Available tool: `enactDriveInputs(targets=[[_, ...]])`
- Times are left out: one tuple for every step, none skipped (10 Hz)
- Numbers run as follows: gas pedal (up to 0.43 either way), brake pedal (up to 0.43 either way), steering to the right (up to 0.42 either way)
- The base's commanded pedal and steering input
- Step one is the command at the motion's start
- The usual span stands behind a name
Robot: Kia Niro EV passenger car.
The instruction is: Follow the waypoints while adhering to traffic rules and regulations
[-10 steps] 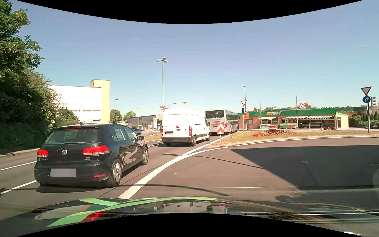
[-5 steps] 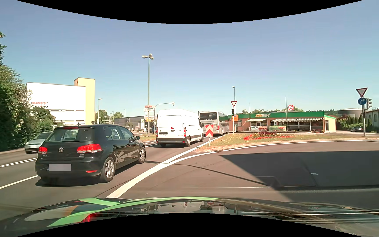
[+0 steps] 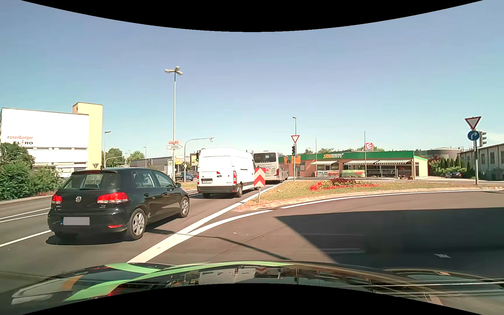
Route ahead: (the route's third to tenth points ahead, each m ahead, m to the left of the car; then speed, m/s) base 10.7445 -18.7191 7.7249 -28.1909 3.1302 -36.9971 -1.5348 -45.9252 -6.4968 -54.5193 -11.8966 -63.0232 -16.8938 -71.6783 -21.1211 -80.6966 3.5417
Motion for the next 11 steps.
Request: enactDriveInputs(targets=[[0.169, 0.0, 0.158], [0.169, 0.0, 0.169], [0.157, 0.0, 0.181], [0.13, 0.0, 0.186], [0.118, 0.0, 0.187], [0.118, 0.0, 0.196], [0.13, 0.0, 0.21], [0.13, 0.0, 0.226], [0.13, 0.0, 0.248], [0.13, 0.0, 0.279], [0.13, 0.0, 0.299]])
